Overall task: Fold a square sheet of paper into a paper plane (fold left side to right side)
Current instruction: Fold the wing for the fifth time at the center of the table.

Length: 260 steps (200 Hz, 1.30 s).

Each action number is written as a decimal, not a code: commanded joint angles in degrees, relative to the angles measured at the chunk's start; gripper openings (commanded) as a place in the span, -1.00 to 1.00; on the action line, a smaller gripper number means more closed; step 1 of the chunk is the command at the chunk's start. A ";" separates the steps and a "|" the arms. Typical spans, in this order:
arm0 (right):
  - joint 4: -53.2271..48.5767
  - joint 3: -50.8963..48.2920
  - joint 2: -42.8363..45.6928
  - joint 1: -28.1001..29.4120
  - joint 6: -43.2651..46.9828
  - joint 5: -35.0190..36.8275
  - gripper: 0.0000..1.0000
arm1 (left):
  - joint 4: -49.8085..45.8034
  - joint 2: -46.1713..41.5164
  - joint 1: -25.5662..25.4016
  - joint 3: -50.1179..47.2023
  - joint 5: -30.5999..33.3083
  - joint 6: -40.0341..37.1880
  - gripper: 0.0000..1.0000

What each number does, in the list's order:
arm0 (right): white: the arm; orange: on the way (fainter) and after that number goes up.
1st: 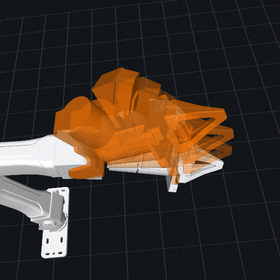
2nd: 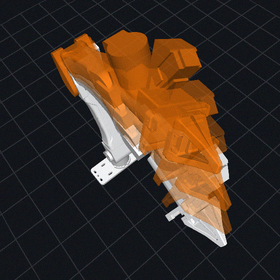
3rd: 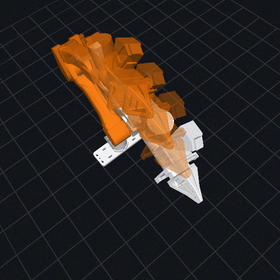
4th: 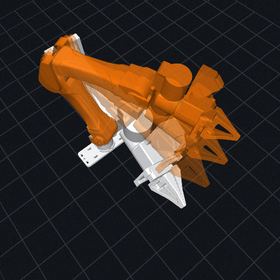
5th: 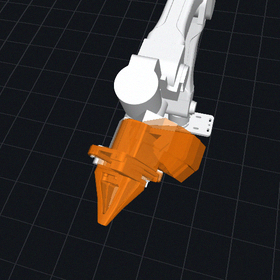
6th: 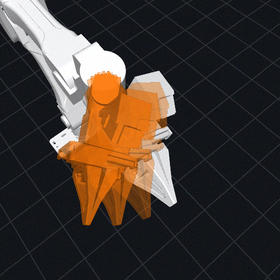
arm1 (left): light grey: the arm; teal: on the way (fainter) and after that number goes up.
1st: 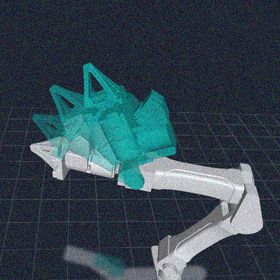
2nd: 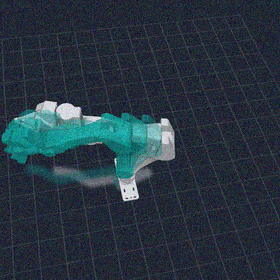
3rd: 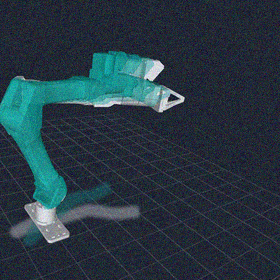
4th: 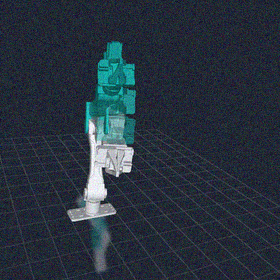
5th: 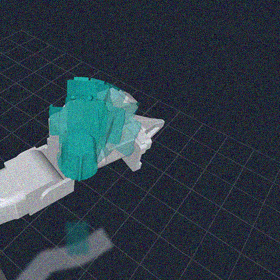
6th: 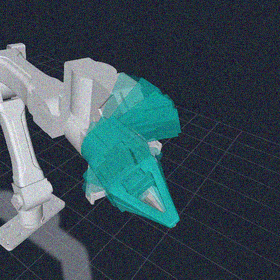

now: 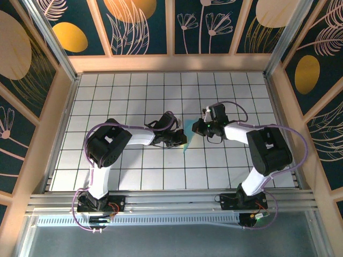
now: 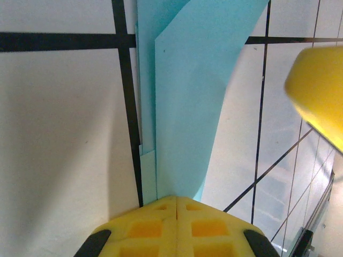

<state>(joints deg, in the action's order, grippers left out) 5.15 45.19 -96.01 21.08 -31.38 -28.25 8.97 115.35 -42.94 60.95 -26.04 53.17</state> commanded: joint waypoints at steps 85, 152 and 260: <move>4.70 5.22 -8.96 -1.35 4.60 1.09 -1.00 | -11.73 3.26 -0.15 -0.49 8.19 -2.12 -1.00; 3.64 7.57 -12.25 -4.17 6.13 1.62 -1.00 | -13.02 3.92 -0.20 -0.03 8.55 -2.20 -1.00; -0.33 16.91 -18.61 -11.21 9.11 0.48 -1.00 | -13.02 3.90 -0.21 -0.09 8.46 -2.45 -1.00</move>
<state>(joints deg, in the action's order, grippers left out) 6.35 58.67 -112.20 12.23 -24.62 -30.24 5.76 115.37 -43.53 62.81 -23.07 51.88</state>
